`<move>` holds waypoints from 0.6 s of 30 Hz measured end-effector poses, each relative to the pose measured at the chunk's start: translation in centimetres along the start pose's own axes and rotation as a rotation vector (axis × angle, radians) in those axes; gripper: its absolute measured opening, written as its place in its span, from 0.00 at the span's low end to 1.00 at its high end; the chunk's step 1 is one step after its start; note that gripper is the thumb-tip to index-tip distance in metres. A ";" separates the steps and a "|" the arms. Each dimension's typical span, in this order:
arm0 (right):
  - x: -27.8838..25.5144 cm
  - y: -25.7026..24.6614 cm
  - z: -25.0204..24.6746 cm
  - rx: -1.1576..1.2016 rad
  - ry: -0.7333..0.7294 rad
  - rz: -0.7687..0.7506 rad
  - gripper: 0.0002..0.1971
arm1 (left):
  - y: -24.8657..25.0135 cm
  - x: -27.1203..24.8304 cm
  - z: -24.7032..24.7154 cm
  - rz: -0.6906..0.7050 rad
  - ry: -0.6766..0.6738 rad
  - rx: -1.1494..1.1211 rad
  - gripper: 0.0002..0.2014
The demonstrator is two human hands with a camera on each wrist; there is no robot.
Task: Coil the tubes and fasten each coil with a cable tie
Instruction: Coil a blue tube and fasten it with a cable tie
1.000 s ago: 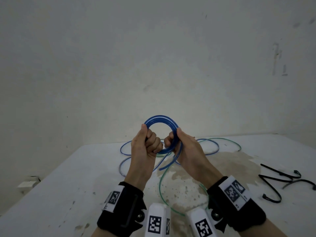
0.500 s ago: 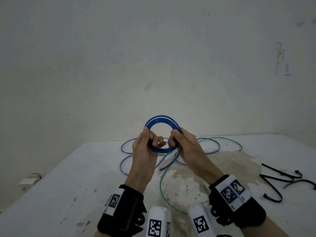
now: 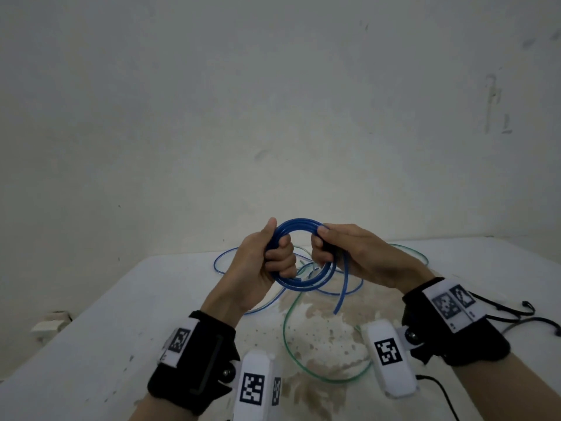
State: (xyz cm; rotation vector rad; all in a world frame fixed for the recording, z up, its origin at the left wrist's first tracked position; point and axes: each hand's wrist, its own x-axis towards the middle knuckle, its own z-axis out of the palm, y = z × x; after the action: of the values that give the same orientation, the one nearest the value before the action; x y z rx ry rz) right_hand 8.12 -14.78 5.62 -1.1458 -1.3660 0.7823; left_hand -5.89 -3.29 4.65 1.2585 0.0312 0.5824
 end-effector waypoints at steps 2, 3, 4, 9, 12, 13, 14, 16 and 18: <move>-0.1 0.3 0.4 0.139 0.035 -0.004 0.16 | -0.1 0.1 0.4 0.037 0.057 0.013 0.22; -0.1 0.6 0.6 0.193 0.056 -0.009 0.17 | -0.2 0.2 0.6 0.052 0.084 0.018 0.23; -0.1 0.8 0.9 0.234 0.078 -0.018 0.17 | -0.3 0.2 0.8 0.064 0.107 0.018 0.23; -0.7 2.0 1.8 0.503 0.097 -0.033 0.18 | -0.7 0.2 1.1 0.111 0.199 -0.057 0.23; -1.0 2.7 2.2 0.620 0.076 -0.025 0.17 | -0.8 0.2 1.0 0.152 0.269 -0.102 0.23; -1.0 2.8 2.4 0.646 0.072 -0.019 0.17 | -1.0 0.2 1.0 0.167 0.296 -0.117 0.23; -1.0 3.0 2.6 0.682 0.072 -0.009 0.18 | -1.2 0.1 1.1 0.183 0.319 -0.139 0.23; -0.9 3.3 3.1 0.787 0.066 0.001 0.19 | -1.7 0.0 1.3 0.214 0.345 -0.206 0.23; -0.7 3.5 3.3 0.863 0.061 -0.004 0.19 | -2.3 0.0 1.1 0.241 0.338 -0.264 0.23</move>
State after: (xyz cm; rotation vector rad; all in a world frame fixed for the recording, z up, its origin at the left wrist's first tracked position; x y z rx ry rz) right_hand 5.52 -13.88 1.66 -0.4741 -0.8185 1.1633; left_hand -4.63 -4.70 2.93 0.9032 0.0824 0.9719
